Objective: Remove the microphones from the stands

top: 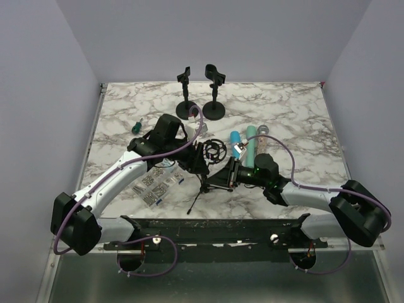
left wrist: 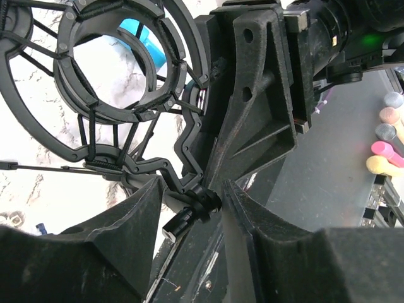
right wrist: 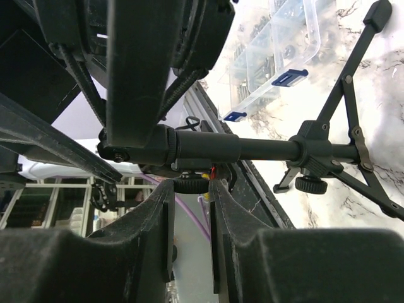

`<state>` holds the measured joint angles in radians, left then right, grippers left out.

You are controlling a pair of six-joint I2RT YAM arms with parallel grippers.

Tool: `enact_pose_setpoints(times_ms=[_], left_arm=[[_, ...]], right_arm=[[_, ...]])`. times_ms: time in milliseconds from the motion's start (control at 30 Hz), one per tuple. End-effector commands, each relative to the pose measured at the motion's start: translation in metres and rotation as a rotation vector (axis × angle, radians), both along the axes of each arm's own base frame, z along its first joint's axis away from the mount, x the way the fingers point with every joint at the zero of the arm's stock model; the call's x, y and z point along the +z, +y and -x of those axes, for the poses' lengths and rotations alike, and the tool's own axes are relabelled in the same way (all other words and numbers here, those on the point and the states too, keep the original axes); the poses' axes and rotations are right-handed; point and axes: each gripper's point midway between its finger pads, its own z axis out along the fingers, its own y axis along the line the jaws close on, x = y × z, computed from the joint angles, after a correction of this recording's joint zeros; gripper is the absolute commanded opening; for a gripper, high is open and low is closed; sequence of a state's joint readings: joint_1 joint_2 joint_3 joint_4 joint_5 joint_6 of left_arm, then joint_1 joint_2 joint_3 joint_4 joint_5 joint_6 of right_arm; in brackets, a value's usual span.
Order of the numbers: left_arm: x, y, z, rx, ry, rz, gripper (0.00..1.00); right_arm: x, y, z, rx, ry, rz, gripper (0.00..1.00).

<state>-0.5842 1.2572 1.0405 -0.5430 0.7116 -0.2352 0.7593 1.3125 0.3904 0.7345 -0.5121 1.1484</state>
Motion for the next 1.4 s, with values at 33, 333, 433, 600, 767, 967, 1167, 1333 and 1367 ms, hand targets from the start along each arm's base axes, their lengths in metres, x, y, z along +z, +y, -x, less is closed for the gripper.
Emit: enact_pose_setpoints(times_ms=[33,333,433,600,767,967,1167,1333,1367], left_arm=[[-0.005,-0.004,0.002,-0.025,0.011,-0.007,0.41],[-0.007,-0.003,0.0,-0.015,0.012,-0.022,0.39],[-0.007,-0.003,0.0,-0.012,0.011,-0.024,0.4],[0.007,0.0,0.0,-0.003,-0.051,0.001,0.63],[0.041,0.007,-0.005,0.022,-0.167,0.064,0.79],[0.108,0.02,-0.012,0.138,-0.301,0.124,0.85],[0.185,0.042,-0.034,0.373,-0.49,0.22,0.92],[0.227,0.056,-0.049,0.471,-0.634,0.259,0.94],[0.23,0.058,-0.051,0.482,-0.654,0.261,0.94]], right_arm=[[-0.01,-0.001,-0.008,-0.037,-0.072,0.107,0.18],[-0.025,-0.007,-0.014,-0.117,-0.198,0.321,0.08],[-0.021,-0.004,-0.011,-0.097,-0.212,0.302,0.14],[0.003,-0.006,-0.006,-0.086,-0.292,0.225,0.57],[0.024,-0.012,-0.005,-0.085,-0.44,0.2,0.72],[0.034,-0.006,-0.02,-0.131,-0.59,0.285,0.75],[0.03,0.004,-0.032,-0.315,-0.761,0.462,0.75],[0.021,0.015,-0.033,-0.393,-0.909,0.593,0.75],[0.019,0.015,-0.034,-0.407,-0.925,0.615,0.73]])
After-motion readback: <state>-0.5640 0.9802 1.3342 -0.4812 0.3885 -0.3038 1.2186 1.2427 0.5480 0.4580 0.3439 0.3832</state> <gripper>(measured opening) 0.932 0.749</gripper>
